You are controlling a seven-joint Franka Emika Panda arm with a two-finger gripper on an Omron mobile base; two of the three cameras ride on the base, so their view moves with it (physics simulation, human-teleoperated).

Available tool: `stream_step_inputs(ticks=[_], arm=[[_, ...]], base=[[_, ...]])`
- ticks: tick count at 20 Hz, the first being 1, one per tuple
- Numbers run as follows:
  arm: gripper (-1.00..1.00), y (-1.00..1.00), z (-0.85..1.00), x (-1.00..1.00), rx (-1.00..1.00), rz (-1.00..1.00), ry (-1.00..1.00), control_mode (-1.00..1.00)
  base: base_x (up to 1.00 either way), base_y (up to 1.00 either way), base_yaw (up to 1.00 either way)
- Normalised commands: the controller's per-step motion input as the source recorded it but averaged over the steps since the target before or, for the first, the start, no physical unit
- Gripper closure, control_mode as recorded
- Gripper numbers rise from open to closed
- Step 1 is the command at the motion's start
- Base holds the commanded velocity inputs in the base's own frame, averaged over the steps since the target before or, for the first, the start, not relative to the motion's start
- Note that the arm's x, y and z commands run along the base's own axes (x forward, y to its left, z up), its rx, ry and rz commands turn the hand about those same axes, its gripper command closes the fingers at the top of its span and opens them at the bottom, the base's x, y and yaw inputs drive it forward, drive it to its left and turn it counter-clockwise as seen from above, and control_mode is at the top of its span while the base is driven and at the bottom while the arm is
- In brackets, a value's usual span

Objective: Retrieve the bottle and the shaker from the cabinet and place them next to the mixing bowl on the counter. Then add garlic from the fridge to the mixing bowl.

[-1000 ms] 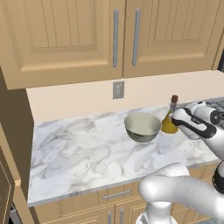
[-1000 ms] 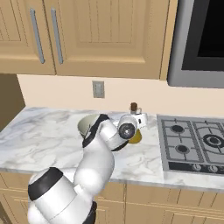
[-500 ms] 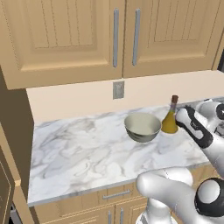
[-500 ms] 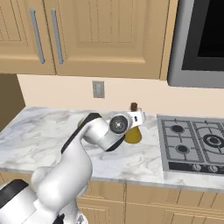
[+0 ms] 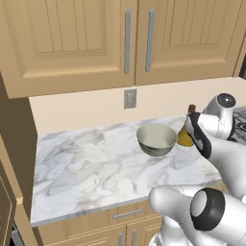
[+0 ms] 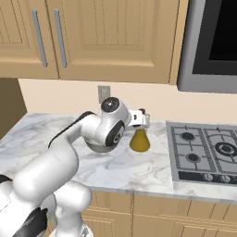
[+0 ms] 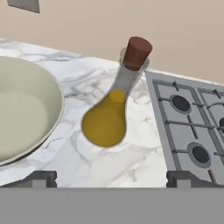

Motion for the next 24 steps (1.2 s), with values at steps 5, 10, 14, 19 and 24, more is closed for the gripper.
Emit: stream_step_inputs(ticks=[5,10,14,19,24], arm=[[-1.00,0.32,-0.05,-0.46,0.14,-0.10,-0.07,-1.00],[-1.00,0.45,0.00,-0.25,0.24,-0.05,-0.25,-1.00],[-1.00,0.50,0.26,-0.40,0.14,0.00,-0.15,-1.00],[-1.00,0.38,0.67,-0.69,0.01,0.00,-0.01,-1.00],[-1.00,0.14,0.46,-0.79,0.02,0.00,-0.02,-1.00]], base=[[0.00,0.00,0.00],[0.00,0.00,0.00],[0.00,0.00,0.00],[0.00,0.00,0.00],[0.00,0.00,0.00]])
